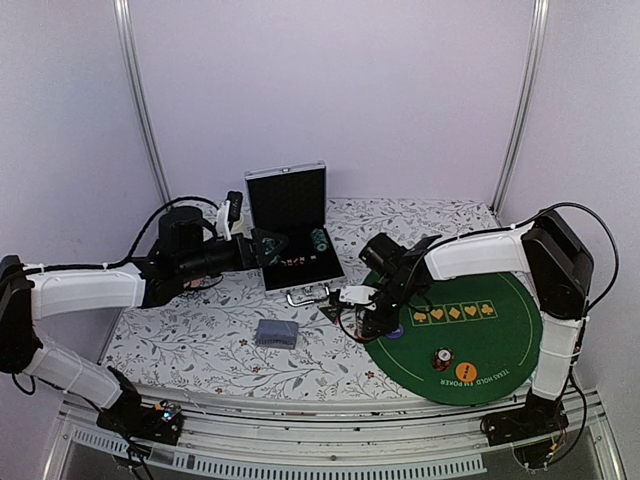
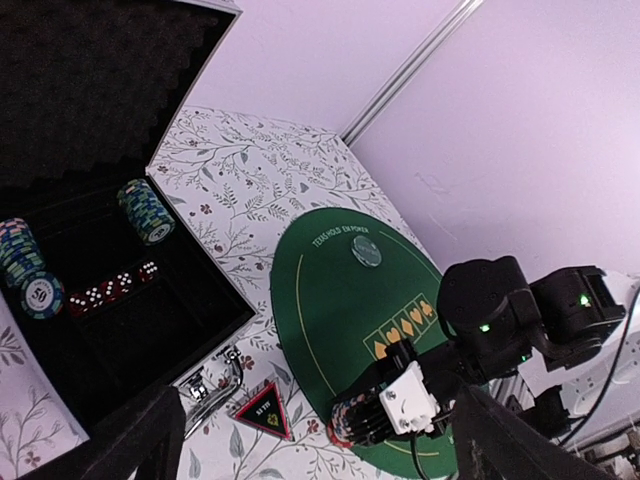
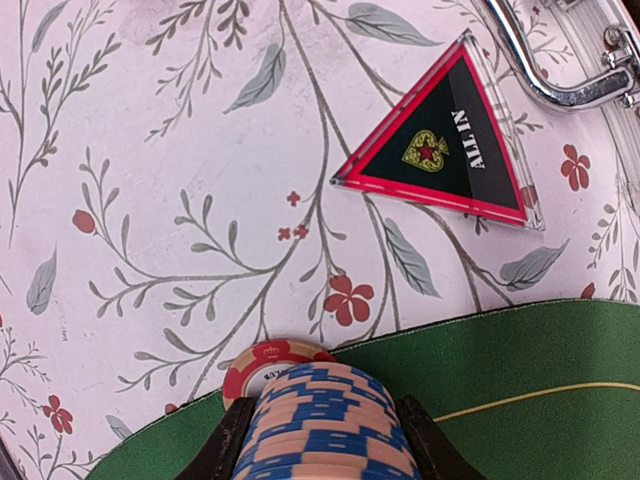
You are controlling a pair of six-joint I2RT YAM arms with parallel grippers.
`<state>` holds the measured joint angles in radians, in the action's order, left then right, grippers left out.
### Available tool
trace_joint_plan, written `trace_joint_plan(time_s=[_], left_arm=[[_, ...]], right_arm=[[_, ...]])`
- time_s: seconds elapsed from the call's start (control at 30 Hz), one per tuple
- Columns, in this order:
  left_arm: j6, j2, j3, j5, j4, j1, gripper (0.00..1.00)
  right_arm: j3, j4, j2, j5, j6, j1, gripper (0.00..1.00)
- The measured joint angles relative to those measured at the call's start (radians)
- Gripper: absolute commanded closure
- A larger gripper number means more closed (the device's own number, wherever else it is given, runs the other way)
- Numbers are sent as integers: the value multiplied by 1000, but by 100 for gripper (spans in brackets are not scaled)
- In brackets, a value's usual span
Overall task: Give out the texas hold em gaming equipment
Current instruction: Place the poker chips pile in the small blind area.
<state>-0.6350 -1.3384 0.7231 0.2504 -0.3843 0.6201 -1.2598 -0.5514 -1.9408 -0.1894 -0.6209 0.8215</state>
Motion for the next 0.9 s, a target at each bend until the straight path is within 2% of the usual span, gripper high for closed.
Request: trace_joint_plan(time_s=[0.47, 0.9], left_arm=[[18, 9, -25, -5, 32, -14, 5], [18, 7, -25, 3, 31, -19, 4]], right_arm=[[-11, -31, -5, 0, 0, 10, 88], [-23, -55, -18, 2, 0, 16, 83]])
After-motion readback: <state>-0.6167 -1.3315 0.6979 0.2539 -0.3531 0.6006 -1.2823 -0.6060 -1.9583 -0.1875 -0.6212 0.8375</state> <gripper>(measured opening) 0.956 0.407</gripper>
